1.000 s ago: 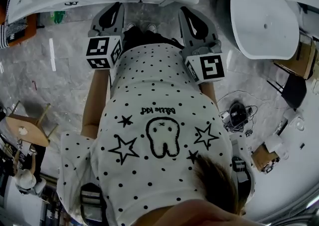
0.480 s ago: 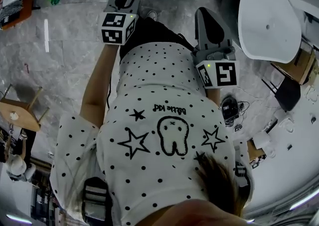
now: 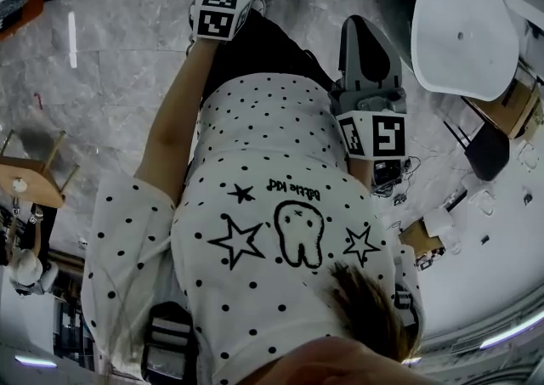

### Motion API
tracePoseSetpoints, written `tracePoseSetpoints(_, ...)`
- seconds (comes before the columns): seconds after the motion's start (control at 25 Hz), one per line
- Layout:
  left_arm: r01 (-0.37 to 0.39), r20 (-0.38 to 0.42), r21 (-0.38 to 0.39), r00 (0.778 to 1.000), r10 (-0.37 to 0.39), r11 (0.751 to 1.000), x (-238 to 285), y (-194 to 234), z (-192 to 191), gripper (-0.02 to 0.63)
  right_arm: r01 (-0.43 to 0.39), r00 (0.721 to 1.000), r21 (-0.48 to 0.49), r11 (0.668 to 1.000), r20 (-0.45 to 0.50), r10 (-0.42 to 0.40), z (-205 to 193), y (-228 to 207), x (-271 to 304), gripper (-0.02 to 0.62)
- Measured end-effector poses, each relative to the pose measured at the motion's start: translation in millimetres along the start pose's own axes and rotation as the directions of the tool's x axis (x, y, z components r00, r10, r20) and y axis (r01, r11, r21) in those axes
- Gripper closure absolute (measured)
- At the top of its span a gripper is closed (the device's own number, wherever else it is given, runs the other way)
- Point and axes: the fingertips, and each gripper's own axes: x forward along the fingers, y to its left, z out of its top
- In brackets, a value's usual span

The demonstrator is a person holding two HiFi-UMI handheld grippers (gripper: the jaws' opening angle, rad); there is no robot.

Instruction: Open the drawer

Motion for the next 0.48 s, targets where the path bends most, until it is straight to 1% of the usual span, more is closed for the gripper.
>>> tracePoseSetpoints(0.08, -0.004, -0.012, 0.006, 1.000, 0.004, 1.000, 17.2, 2.1, -10.1, 0.512, 0.005, 1.000, 0.003, 1.000, -0.006, -0.005, -4.1, -3.5, 1.6, 0.581)
tracePoseSetpoints(0.2, -0.023, -0.036, 0.009, 0.999, 0.023, 1.000, 43.1, 23.3, -43.8, 0.508, 0.007, 1.000, 0.012, 1.000, -0.013, -0.007, -25.2, 4.8, 15.8, 0.581)
tracePoseSetpoints(0.28, -0.033, -0.043, -0.025, 0.999, 0.031, 0.999, 59.3, 35.8, -60.1, 0.488, 0.008, 1.000, 0.011, 1.000, -0.016, -0.008, -34.0, 9.2, 22.5, 0.581)
tracePoseSetpoints(0.36, -0.053, -0.057, -0.056, 0.997, 0.050, 0.997, 68.9, 38.4, -70.3, 0.480, -0.002, 1.000, 0.004, 1.000, -0.029, 0.002, -33.7, 9.6, 20.7, 0.581)
tracePoseSetpoints(0.48, -0.091, -0.077, -0.074, 0.993, 0.085, 0.993, 81.7, 49.8, -87.0, 0.469, -0.020, 0.999, 0.004, 1.000, -0.045, 0.020, -38.4, 13.5, 22.6, 0.581)
